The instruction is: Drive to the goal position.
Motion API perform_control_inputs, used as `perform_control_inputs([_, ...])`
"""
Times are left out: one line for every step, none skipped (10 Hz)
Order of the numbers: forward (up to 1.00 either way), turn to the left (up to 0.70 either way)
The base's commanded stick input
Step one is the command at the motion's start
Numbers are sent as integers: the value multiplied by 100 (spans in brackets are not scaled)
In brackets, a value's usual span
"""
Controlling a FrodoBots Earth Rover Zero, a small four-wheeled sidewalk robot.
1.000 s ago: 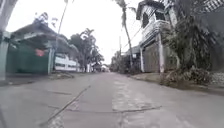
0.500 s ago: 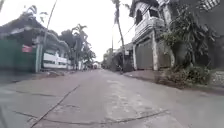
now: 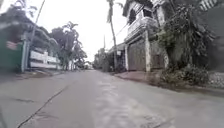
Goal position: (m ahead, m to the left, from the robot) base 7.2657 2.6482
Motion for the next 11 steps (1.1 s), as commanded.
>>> perform_control_inputs([70,-28])
perform_control_inputs([70,-21])
perform_control_inputs([70,-14])
perform_control_inputs([70,-7])
perform_control_inputs([70,0])
perform_control_inputs([70,0])
perform_control_inputs([70,0])
perform_control_inputs([70,0])
perform_control_inputs([70,0])
perform_control_inputs([70,0])
perform_control_inputs([70,0])
